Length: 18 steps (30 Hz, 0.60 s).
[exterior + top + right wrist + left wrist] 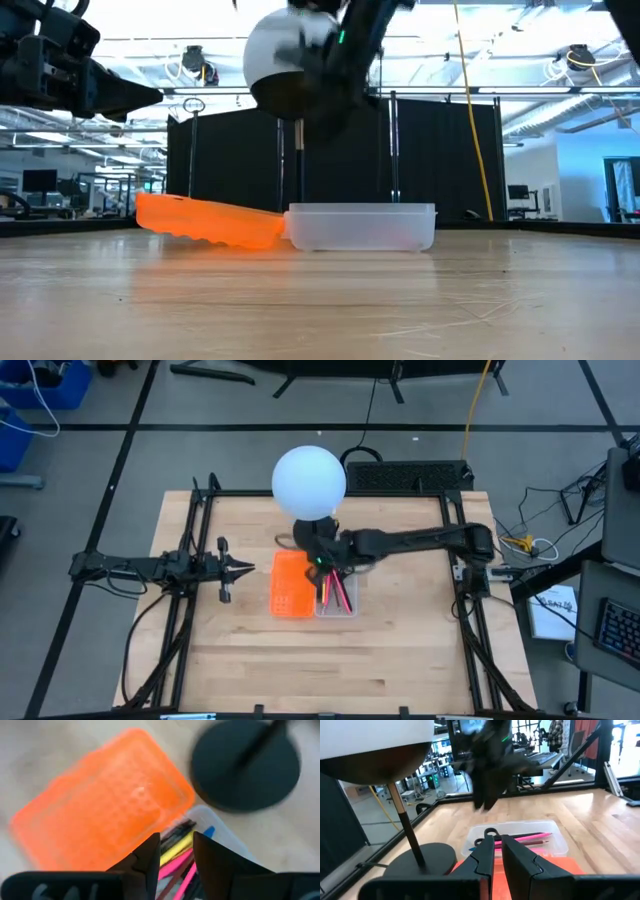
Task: Pick & place school supplies into a supply box
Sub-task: Return to Home Position
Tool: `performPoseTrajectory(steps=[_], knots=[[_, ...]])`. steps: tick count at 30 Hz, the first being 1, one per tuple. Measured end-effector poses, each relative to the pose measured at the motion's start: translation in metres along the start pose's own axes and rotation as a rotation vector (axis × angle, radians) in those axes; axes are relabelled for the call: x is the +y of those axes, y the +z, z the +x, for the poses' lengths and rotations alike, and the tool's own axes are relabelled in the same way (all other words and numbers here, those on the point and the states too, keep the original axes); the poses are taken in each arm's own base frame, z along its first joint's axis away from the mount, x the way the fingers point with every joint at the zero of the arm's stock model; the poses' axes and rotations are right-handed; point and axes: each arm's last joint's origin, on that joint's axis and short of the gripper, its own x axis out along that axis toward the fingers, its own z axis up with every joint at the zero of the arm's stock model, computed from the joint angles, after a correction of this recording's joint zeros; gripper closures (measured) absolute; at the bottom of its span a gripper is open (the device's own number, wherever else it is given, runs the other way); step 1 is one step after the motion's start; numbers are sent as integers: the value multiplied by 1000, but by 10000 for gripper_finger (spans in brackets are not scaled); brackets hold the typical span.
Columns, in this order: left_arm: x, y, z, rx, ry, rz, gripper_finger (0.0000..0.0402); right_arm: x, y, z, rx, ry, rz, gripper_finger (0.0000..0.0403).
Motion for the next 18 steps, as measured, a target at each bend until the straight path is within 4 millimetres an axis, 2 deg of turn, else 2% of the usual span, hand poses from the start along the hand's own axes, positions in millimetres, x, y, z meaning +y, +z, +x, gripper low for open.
performPoseTrajectory(steps=[2, 5, 7, 9, 11, 14, 18], knots=[[0, 0, 0, 1, -2, -24, 357, 11, -6, -23, -71, 1, -134, 299], [0, 0, 0, 0, -1, -44, 357, 26, -17, -60, -239, -100, -357, 320], [0, 0, 0, 1, 1, -43, 357, 33, -24, -87, -361, -162, -431, 345], [0, 0, 0, 1, 1, -42, 357, 36, -28, -114, -456, -120, -451, 378], [0, 0, 0, 0, 1, -42, 357, 34, -34, -137, -531, 9, -464, 396], [0, 0, 0, 0, 2, -42, 357, 23, -50, -161, -679, 157, -478, 394], [0, 0, 0, 1, 1, -45, 357, -4, -89, -165, -794, 262, -487, 401]])
